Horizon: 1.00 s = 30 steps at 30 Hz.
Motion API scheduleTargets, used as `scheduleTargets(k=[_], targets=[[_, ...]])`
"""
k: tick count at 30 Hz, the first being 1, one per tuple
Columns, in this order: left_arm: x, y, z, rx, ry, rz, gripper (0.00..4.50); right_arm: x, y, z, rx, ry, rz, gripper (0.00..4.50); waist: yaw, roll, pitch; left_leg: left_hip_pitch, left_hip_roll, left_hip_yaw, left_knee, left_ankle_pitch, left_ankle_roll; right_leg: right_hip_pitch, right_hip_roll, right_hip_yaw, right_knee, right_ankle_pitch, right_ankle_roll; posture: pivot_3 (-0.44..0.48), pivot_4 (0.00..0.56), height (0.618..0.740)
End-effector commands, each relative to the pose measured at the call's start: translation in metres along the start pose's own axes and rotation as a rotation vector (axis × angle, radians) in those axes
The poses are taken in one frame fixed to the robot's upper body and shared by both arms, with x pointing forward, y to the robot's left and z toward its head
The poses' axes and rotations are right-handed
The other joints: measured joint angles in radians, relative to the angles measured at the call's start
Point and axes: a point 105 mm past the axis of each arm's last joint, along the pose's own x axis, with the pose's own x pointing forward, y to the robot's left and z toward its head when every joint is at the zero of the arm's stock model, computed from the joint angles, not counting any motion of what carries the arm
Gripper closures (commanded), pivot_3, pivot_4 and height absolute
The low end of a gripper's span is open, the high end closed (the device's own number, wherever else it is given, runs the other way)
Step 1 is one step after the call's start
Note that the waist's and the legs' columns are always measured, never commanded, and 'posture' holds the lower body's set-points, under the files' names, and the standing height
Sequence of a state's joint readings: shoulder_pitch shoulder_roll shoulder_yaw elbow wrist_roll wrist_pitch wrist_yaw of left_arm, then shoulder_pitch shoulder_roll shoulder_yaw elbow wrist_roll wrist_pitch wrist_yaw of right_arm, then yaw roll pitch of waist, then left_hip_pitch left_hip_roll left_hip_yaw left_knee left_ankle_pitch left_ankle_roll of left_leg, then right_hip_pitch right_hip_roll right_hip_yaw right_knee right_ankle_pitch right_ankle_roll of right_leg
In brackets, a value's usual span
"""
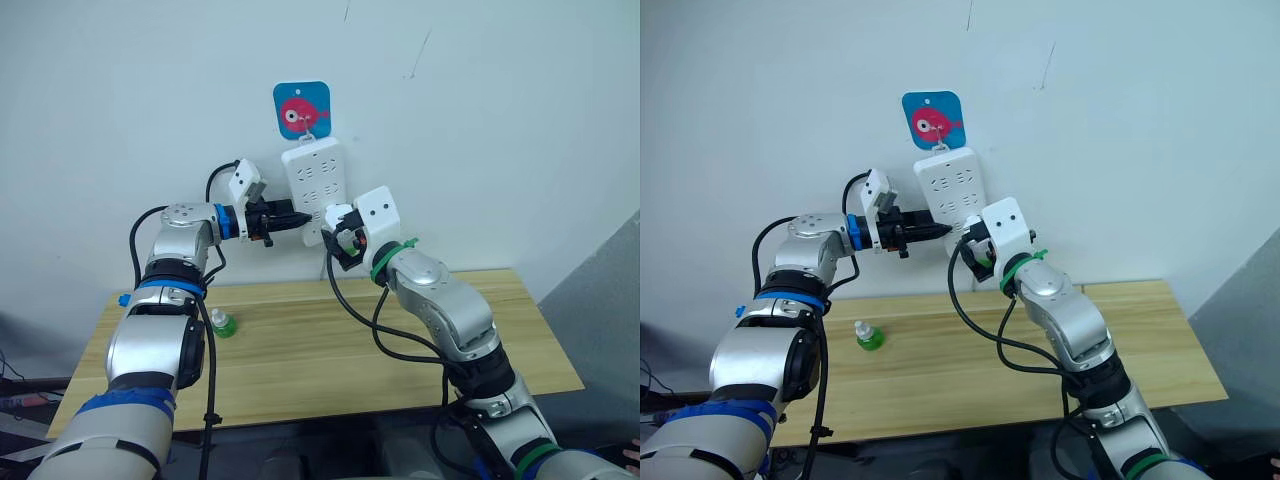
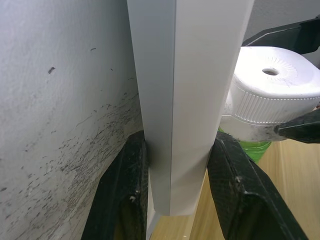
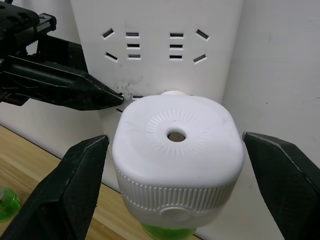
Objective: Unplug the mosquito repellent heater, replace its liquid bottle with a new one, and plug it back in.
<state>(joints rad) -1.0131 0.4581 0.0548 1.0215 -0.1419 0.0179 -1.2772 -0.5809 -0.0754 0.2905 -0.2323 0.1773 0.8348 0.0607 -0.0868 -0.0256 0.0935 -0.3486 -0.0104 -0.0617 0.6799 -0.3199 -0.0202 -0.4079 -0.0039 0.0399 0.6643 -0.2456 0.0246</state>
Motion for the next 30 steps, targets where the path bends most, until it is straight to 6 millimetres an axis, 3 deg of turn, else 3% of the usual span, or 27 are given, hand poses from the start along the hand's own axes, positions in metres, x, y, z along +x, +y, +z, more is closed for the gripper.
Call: scheduleTargets(k=[1,3,9,20,29,30], targets=[[0.003,-0.003,0.009,0.040,-0.009,-0.020,3.22,-0.001,-0.004,0.020,0.004,-0.077,-0.012,0.95,0.000,0.000,0.000,0.000,0.000,0.000,0.000,0.000,0.000,0.000,0.000,0.000,0.000,0.000,0.000,-0.134,0.086,0.740],[0.003,-0.003,0.009,0.040,-0.010,-0.019,3.22,-0.001,-0.003,0.019,0.010,-0.069,-0.006,1.58,0.000,0.000,0.000,0.000,0.000,-0.001,0.000,0.000,0.000,0.000,0.000,0.000,0.000,0.000,0.000,-0.134,0.086,0.740],[0.003,-0.002,0.009,0.048,-0.015,-0.006,3.22,-0.008,-0.002,0.019,0.029,-0.061,0.006,1.57,0.000,0.000,0.000,0.000,0.000,-0.002,0.000,0.000,0.000,0.000,-0.001,0.000,0.000,0.000,0.000,-0.140,0.086,0.740],[0.001,0.002,0.003,0.072,0.010,0.030,3.22,-0.046,0.003,0.021,0.046,-0.027,0.064,1.57,-0.005,0.001,0.000,-0.016,-0.004,-0.008,0.000,0.001,-0.001,-0.013,-0.004,-0.001,0.001,0.000,0.000,-0.162,0.089,0.740],[-0.013,0.008,0.002,0.091,0.002,0.077,3.22,-0.056,-0.015,0.031,0.061,-0.049,0.024,1.57,-0.020,0.000,0.000,-0.014,-0.004,-0.009,0.001,0.002,-0.003,-0.012,-0.003,-0.002,0.005,0.000,0.000,-0.169,0.088,0.740],[-0.019,0.010,0.001,0.129,0.011,0.102,2.48,-0.058,-0.019,0.031,0.079,-0.053,0.011,1.57,-0.024,0.001,0.000,-0.014,-0.005,-0.009,0.001,0.002,-0.003,-0.012,-0.003,-0.001,0.006,0.000,0.000,-0.169,0.088,0.740]])
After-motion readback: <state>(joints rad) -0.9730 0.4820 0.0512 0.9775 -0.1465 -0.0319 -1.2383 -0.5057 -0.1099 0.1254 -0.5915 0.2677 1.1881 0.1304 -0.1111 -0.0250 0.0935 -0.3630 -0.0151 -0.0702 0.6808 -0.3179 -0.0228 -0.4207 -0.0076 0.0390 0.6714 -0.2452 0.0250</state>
